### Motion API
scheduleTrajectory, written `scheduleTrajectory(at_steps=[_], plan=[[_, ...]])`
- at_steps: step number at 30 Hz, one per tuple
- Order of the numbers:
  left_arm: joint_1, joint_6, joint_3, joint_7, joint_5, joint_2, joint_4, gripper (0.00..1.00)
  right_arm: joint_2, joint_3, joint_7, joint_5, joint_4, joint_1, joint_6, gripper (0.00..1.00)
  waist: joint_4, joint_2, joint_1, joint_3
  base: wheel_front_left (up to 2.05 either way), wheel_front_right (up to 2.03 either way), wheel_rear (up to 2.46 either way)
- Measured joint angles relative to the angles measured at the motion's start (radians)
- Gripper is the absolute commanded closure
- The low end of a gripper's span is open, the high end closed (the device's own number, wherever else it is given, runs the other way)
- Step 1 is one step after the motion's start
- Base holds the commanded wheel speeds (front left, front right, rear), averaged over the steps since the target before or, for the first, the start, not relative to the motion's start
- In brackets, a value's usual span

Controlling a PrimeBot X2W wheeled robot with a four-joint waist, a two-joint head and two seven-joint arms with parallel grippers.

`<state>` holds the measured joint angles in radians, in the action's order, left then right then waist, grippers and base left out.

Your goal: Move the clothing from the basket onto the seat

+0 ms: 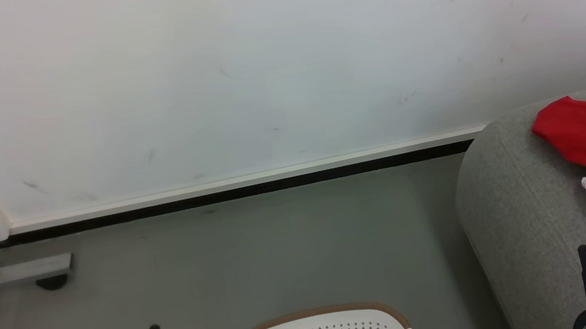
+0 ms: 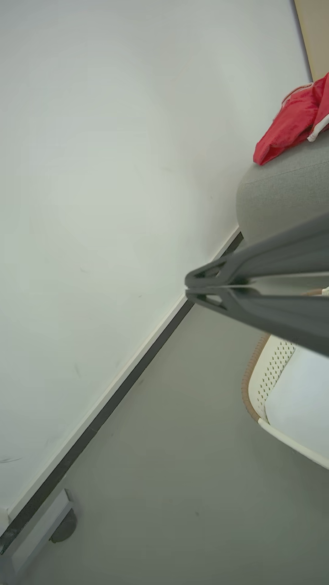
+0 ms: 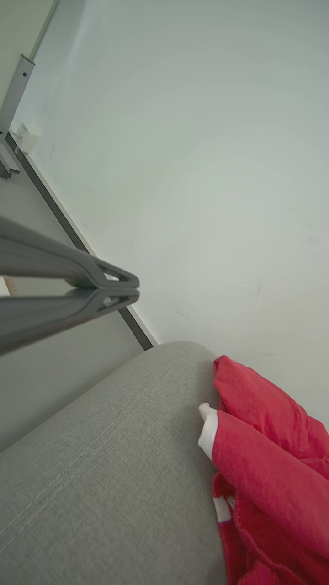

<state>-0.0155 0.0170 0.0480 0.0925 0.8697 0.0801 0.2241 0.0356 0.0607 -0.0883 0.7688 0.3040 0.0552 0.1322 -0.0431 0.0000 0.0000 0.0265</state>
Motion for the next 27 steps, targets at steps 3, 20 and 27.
scheduleTrajectory(at_steps=[3,20,27], plan=[[-0.002,0.001,-0.008,-0.010,0.037,-0.001,-0.001,1.00,0.000,0.003,0.009,0.046,-0.003,0.003,0.000,1.00,0.001,0.0000,0.0000,-0.001,0.00,0.00,0.00],[-0.024,0.015,-0.048,-0.062,0.224,-0.008,-0.010,1.00,0.003,0.014,0.061,0.253,-0.013,0.021,0.000,1.00,0.010,0.0000,0.0000,-0.006,0.00,0.00,0.00],[-0.033,0.019,-0.065,-0.081,0.291,-0.011,-0.013,1.00,0.004,0.018,0.079,0.337,-0.017,0.025,0.000,1.00,0.013,0.0000,0.0000,-0.008,0.00,0.00,0.00]])
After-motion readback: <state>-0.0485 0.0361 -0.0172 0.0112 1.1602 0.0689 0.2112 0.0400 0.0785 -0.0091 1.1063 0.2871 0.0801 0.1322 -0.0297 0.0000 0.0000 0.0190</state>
